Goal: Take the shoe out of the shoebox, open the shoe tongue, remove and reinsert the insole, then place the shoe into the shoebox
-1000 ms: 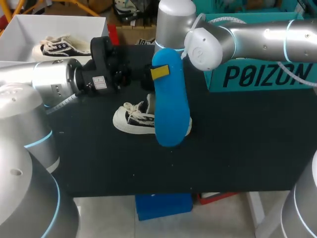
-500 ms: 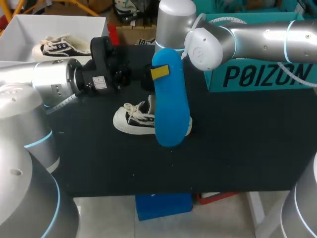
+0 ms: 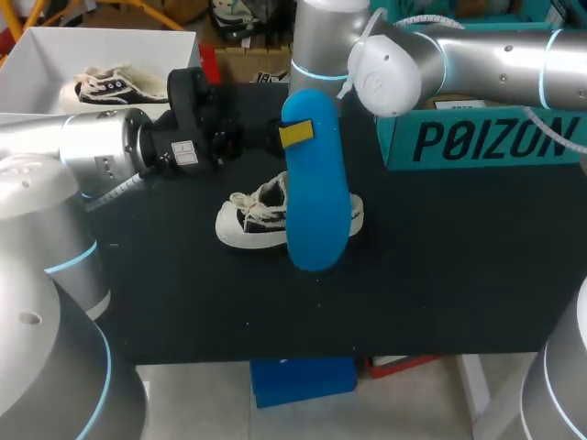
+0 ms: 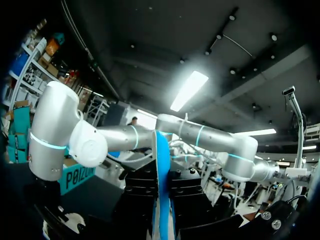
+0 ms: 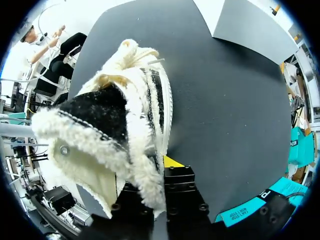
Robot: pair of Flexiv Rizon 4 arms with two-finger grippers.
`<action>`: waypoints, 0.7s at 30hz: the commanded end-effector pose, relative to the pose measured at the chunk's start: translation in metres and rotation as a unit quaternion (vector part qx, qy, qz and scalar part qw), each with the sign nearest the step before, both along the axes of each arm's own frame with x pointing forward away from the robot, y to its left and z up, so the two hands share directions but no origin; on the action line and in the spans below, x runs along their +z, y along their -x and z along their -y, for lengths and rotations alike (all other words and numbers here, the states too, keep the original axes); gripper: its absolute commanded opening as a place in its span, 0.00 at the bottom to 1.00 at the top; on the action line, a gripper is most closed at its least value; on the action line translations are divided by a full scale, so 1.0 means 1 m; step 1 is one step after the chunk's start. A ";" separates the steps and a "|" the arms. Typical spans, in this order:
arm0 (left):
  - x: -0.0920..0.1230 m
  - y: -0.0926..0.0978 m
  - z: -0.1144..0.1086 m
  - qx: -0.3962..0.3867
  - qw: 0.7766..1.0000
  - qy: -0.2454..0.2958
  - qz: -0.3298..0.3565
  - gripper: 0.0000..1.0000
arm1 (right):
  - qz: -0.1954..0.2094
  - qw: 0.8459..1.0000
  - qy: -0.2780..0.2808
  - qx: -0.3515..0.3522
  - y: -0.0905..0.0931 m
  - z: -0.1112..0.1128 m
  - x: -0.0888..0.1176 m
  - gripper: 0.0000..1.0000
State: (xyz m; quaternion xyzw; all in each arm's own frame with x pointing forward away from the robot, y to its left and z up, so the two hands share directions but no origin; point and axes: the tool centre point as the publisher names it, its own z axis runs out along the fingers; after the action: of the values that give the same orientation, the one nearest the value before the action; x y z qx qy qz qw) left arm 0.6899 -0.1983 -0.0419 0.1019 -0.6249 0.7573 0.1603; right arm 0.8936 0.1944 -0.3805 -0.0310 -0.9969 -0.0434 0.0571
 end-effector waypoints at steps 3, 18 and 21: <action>-0.001 0.001 0.002 0.003 1.000 0.000 0.000 0.00 | 0.046 0.999 0.013 -0.025 0.010 0.005 0.042 0.00; -0.001 0.001 0.002 0.003 1.000 0.000 0.000 0.00 | 0.131 0.947 0.127 -0.263 -0.012 0.003 0.051 0.00; -0.001 0.001 0.002 0.003 1.000 0.000 0.000 0.00 | 0.128 0.922 0.151 -0.332 -0.015 0.007 0.047 0.00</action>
State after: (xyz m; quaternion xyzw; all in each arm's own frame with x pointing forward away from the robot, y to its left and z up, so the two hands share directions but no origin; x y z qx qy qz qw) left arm 0.6899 -0.1983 -0.0419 0.1019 -0.6249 0.7573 0.1603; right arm 0.9061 0.1806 -0.3320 -0.2682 -0.9590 0.0374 -0.0832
